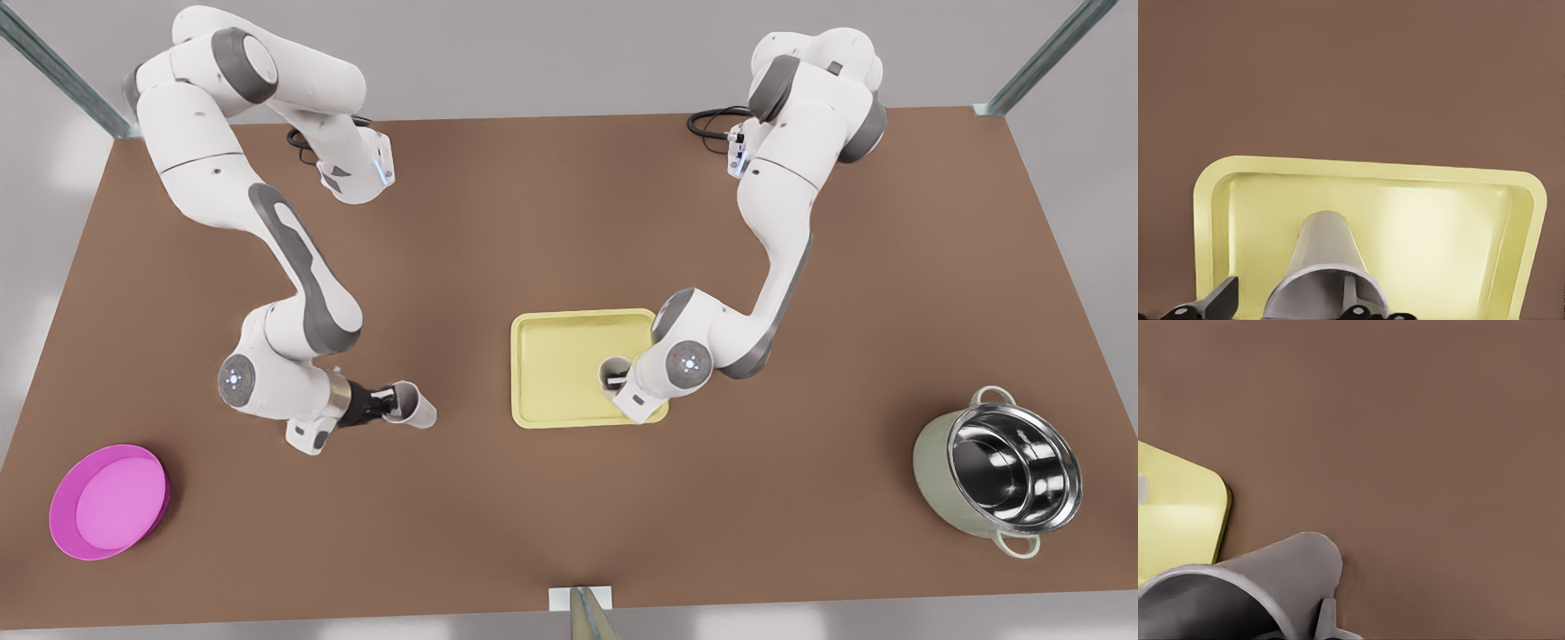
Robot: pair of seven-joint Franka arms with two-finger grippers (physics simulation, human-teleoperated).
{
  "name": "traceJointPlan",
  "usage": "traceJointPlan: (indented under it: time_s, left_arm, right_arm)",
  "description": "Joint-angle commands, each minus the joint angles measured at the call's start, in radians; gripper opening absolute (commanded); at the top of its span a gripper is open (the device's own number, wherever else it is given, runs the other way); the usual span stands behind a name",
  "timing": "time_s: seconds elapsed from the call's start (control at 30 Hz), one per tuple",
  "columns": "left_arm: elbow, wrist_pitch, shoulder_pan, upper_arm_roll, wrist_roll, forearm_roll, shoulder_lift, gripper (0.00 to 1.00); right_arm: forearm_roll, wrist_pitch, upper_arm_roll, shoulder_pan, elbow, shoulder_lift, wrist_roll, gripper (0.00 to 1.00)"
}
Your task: Use both arms to respectively pick up the white IKEA cups from the middle-left and middle-right positions, then place the white IKEA cups onto the middle-middle tray, ensuring that the cups remain upright and do not tip over
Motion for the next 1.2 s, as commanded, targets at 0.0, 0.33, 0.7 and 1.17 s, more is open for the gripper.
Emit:
traceJointPlan:
  time_s: [0.0, 0.33, 0.7, 1.17]
  left_arm:
    - [0.005, -0.078, 0.007, -0.001, -0.203, 0.026, -0.018, 1.00]
    - [0.084, -0.640, 0.320, 0.140, 0.642, 0.190, -0.510, 1.00]
    - [-0.026, -0.641, 0.294, 0.108, 0.535, 0.117, -0.545, 1.00]
    - [-0.026, -0.635, 0.295, 0.110, 0.578, 0.114, -0.537, 1.00]
  right_arm:
    - [0.050, 0.065, -0.001, 0.075, 0.019, 0.001, 0.275, 0.23]
    - [-0.083, 0.250, -0.040, 0.313, 0.011, 0.070, 0.656, 0.23]
    - [-0.111, 0.258, -0.040, 0.373, 0.025, 0.148, 0.670, 0.65]
    - [-0.114, 0.074, -0.038, 0.316, 0.018, 0.015, 0.647, 1.00]
